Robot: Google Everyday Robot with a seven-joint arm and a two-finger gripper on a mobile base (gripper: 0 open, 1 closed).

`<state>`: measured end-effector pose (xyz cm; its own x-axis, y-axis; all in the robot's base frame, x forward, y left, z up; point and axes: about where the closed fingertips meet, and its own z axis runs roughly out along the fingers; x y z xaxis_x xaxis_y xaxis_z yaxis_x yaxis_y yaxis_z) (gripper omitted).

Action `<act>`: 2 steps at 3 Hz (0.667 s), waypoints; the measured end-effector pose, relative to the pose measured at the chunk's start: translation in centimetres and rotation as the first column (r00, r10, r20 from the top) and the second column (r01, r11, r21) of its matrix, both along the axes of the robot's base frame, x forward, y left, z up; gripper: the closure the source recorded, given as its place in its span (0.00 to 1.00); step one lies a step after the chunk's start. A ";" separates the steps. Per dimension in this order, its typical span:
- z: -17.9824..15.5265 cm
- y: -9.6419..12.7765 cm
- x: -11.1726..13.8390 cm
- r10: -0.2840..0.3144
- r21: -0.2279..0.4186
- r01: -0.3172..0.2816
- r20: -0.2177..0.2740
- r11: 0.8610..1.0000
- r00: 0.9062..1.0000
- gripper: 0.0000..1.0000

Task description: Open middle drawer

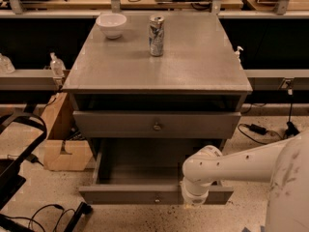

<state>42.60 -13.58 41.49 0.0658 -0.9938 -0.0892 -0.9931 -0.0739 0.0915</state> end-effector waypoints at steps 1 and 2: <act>0.2 0.0 0.0 0.000 0.000 0.000 0.000 1.000 1.000 1.00; 0.2 0.0 0.0 0.000 0.000 0.000 0.000 1.000 1.000 1.00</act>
Offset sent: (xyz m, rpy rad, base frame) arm -0.1290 0.0208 0.0389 -0.1804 0.3855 -0.0501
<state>42.60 -13.58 41.66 0.0658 -0.9938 -0.0892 -0.9931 -0.0739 0.0916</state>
